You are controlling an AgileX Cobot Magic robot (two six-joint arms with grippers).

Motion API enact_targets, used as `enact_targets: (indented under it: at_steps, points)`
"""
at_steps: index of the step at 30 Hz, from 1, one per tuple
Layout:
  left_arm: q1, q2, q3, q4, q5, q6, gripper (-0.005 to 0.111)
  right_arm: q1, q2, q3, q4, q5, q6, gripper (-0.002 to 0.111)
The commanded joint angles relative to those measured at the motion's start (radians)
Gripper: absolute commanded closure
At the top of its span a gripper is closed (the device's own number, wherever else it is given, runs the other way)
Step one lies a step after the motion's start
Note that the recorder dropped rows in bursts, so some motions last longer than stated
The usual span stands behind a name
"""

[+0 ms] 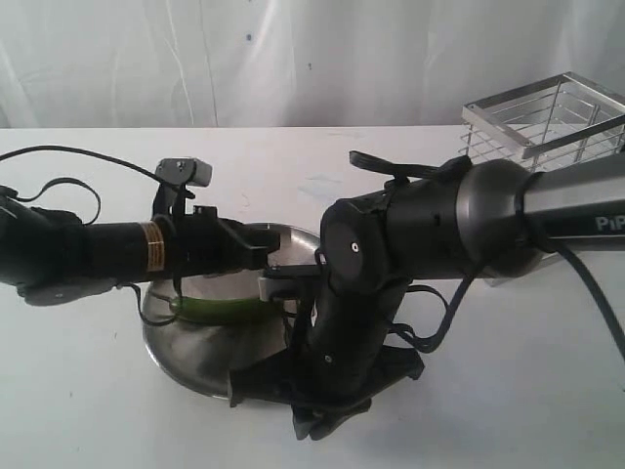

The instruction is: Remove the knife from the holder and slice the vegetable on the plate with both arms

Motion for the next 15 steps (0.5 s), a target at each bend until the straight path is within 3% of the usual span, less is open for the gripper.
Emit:
enact_targets:
  at_steps: [1,4,11,15]
  points:
    - [0.003,0.047,0.002,-0.007,-0.01,0.012,0.107,0.001,-0.002,0.004,-0.002,0.0,-0.007,0.108]
    - [0.003,0.107,-0.031,0.047,-0.007,-0.013,0.107,0.001,-0.002,0.004,-0.002,0.0,-0.007,0.108]
    - [0.003,0.152,-0.037,0.111,0.318,-0.157,0.107,0.001,-0.002,0.004,-0.002,0.0,-0.007,0.108]
    - [0.003,0.152,-0.037,0.18,0.342,-0.252,0.107,0.001,-0.002,0.004,-0.001,0.02,-0.007,0.108]
